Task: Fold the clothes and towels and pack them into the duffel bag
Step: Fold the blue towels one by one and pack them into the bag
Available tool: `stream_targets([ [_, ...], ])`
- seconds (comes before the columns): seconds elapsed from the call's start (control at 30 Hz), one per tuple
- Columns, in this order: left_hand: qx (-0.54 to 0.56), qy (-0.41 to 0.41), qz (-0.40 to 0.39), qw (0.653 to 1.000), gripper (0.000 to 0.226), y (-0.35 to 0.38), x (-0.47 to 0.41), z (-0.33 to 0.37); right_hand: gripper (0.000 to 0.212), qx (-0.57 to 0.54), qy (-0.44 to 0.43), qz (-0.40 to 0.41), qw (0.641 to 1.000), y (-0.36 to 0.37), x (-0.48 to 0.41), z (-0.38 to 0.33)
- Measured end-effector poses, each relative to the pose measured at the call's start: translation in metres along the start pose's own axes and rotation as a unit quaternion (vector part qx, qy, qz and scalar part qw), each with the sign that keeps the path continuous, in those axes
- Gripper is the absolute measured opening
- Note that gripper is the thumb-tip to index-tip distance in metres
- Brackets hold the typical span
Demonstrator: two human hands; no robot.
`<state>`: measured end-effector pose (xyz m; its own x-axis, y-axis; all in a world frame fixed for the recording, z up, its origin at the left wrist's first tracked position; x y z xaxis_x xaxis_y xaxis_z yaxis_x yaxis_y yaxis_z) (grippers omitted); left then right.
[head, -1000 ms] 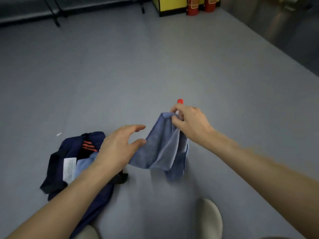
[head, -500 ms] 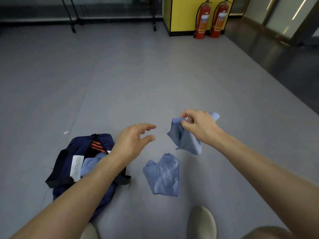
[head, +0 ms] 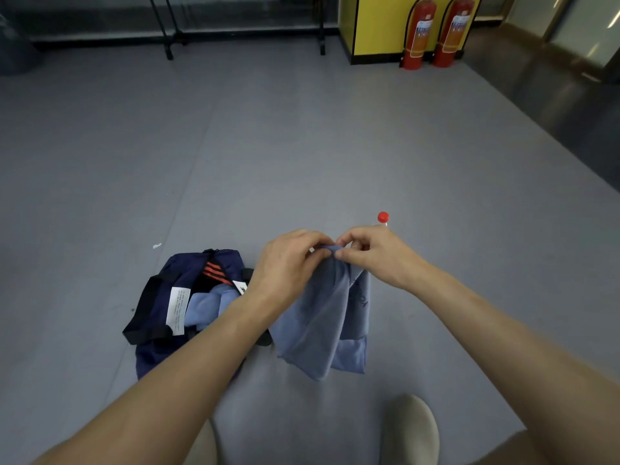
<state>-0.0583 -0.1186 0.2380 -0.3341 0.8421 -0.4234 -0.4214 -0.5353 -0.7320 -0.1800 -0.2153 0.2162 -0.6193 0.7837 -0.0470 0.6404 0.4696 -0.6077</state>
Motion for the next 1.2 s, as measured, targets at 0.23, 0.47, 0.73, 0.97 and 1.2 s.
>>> stream_targets([
  [0.23, 0.016, -0.070, -0.016, 0.997, 0.010, -0.023, 0.006, -0.031, 0.029, 0.131, -0.051, -0.043, 0.989, 0.021, 0.003, -0.013],
  [0.47, 0.081, -0.146, -0.040, 0.985, 0.015, -0.031, 0.020, -0.050, 0.019, 0.145, -0.070, -0.036, 0.986, 0.030, 0.010, -0.029],
  [0.73, 0.100, -0.190, -0.002, 0.977, 0.019, -0.044, 0.012, -0.070, 0.032, 0.240, -0.024, -0.065, 0.968, 0.033, 0.001, 0.002],
  [0.97, 0.031, -0.136, -0.058, 0.989, 0.024, -0.051, 0.005, -0.082, 0.011, 0.289, 0.033, -0.037, 0.956, 0.001, -0.001, 0.037],
  [1.2, 0.032, -0.191, 0.048, 0.980, 0.021, -0.068, -0.011, -0.113, 0.020, 0.305, 0.057, 0.004, 0.951, -0.040, -0.008, 0.058],
])
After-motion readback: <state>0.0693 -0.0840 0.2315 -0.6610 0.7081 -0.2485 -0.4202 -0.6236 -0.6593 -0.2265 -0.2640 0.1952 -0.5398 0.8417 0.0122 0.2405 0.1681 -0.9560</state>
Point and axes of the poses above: each hand's wrist, its own x-axis away from the middle knuckle, its own y-axis out of the palm, z = x × y, the point moved 8 cm from there along -x, towards the middle knuckle, and after that the axes turned 12 degrees about z, right-handed, at the moved point
